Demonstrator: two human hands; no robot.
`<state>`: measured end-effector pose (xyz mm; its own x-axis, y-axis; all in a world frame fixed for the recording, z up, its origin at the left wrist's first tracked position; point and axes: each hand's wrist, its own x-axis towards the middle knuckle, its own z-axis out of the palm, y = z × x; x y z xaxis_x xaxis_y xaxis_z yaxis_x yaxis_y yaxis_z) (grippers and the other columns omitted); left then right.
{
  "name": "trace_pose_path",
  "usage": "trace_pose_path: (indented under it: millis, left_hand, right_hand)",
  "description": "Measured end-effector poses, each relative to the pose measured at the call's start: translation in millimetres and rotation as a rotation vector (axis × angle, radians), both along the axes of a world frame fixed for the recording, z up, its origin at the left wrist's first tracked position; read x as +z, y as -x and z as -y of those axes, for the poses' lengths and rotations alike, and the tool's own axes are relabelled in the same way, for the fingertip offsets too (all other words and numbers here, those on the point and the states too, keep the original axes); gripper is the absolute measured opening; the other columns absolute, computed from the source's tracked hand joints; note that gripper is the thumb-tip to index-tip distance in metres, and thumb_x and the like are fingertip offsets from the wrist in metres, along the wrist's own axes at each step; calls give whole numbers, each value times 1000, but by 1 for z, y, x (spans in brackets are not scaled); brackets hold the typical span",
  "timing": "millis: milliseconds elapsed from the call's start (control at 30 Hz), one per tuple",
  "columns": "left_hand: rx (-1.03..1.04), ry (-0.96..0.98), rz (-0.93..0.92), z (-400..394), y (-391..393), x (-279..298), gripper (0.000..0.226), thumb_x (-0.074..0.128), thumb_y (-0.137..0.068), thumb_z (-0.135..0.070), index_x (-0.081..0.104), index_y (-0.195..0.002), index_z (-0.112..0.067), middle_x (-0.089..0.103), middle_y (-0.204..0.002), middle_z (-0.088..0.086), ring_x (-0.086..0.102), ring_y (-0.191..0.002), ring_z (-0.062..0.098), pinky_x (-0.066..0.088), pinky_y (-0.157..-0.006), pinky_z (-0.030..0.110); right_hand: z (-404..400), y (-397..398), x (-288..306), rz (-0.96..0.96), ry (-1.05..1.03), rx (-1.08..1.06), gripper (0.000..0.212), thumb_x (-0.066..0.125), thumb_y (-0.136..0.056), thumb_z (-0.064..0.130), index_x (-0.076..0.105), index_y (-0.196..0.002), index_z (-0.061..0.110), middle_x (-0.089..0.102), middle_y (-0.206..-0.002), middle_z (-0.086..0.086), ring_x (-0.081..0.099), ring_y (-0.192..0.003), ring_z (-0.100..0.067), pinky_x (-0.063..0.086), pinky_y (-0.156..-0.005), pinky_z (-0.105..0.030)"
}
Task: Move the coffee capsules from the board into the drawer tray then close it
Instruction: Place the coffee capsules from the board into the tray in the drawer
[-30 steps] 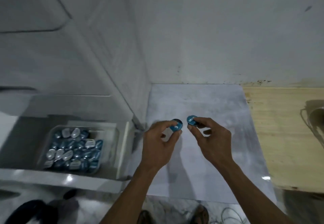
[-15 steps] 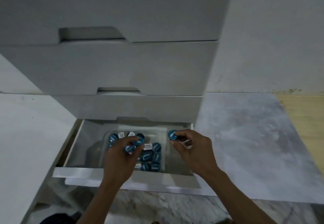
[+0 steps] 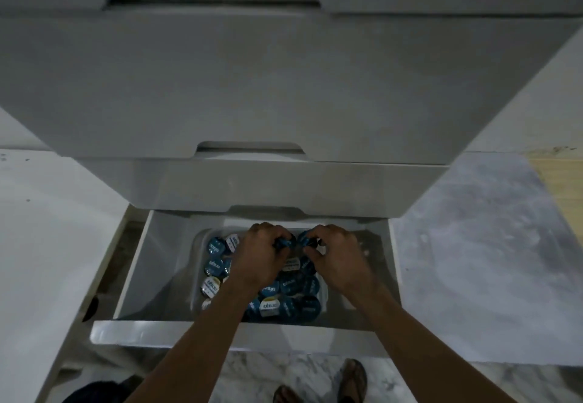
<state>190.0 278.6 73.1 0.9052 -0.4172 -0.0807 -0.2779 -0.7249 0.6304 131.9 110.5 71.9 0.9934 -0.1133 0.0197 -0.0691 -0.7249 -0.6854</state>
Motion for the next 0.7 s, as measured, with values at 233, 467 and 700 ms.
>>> trace_pose_path:
  millis: [233, 467, 700]
  left_hand:
    - [-61, -104, 65, 9, -8, -11, 26, 70, -76, -13, 75, -100, -23, 70, -101, 2, 58, -101, 23, 50, -85, 36]
    - [-88, -201, 159, 11, -12, -13, 24, 67, -80, -15, 75, -101, -23, 70, -102, 4, 58, -99, 24, 49, -86, 36]
    - [-111, -281, 159, 13, -11, -18, 20, 60, -86, -19, 72, -102, -24, 69, -102, 1, 56, -101, 21, 43, -92, 37]
  right_hand:
    - [4, -3, -12, -16, 85, 13, 14, 69, -83, 13, 72, -96, 12, 68, -91, -6, 61, -84, -21, 52, -71, -33]
    - [-2, -11, -13, -120, 200, 57, 25, 65, -84, 14, 69, -109, 18, 65, -110, -3, 52, -108, -21, 52, -80, -39]
    - [-3, -13, -11, -114, 353, 107, 28, 60, -87, 19, 64, -115, 19, 59, -116, -3, 49, -113, -24, 51, -78, -37]
